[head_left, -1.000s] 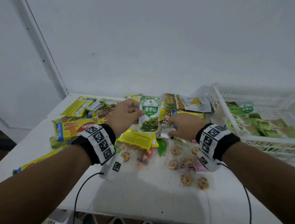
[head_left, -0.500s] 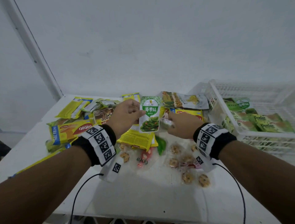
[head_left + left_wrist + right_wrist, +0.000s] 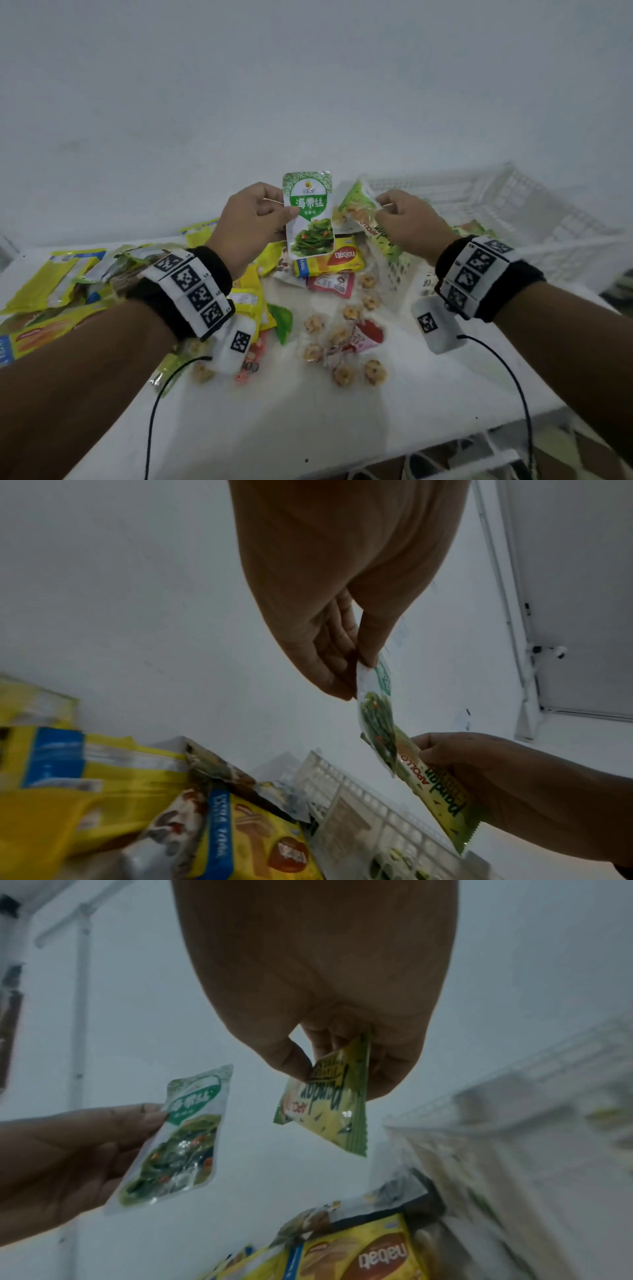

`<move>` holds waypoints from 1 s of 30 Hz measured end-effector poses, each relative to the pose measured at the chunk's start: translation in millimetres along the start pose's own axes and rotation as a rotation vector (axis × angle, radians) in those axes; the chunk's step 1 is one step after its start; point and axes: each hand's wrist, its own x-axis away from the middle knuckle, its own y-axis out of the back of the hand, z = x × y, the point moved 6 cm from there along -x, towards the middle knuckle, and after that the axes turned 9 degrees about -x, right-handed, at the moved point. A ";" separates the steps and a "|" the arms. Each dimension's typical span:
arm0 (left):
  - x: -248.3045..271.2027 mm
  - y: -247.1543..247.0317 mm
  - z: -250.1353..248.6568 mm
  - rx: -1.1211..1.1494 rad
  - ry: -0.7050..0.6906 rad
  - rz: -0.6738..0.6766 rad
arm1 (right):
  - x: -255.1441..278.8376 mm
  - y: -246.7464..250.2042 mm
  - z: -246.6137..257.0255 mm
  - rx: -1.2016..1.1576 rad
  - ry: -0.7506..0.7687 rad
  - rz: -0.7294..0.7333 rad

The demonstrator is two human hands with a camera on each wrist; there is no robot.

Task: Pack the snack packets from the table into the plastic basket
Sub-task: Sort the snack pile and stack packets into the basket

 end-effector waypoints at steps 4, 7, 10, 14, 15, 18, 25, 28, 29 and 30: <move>-12.7 -41.2 -12.6 0.008 0.004 0.049 | 0.0 38.8 -21.9 -0.029 -0.020 -0.055; -24.8 -71.9 -19.4 -0.018 0.006 0.058 | -9.2 66.4 -37.9 -0.008 -0.006 -0.055; -44.4 -104.2 -26.5 -0.078 0.006 0.043 | -25.8 94.9 -59.0 -0.011 -0.017 -0.023; -72.1 -147.9 -45.4 -0.126 0.004 -0.018 | -56.7 131.5 -85.9 0.030 -0.033 0.138; -78.5 -158.5 -51.9 -0.132 0.004 -0.038 | -65.0 140.4 -91.3 0.056 -0.032 0.190; -95.0 -186.2 -68.3 -0.142 0.007 -0.078 | -86.4 159.9 -104.8 0.143 -0.017 0.332; -119.0 -210.6 -81.0 -0.174 0.032 -0.199 | -122.5 155.3 -126.6 0.273 0.007 0.649; -121.4 -208.8 -74.7 -0.180 0.052 -0.226 | -126.8 143.0 -129.5 0.356 0.022 0.750; -122.3 -208.0 -72.4 -0.183 0.050 -0.230 | -128.0 140.1 -129.6 0.380 0.022 0.782; -123.5 -207.3 -70.1 -0.189 0.046 -0.232 | -129.2 137.5 -129.8 0.418 0.028 0.809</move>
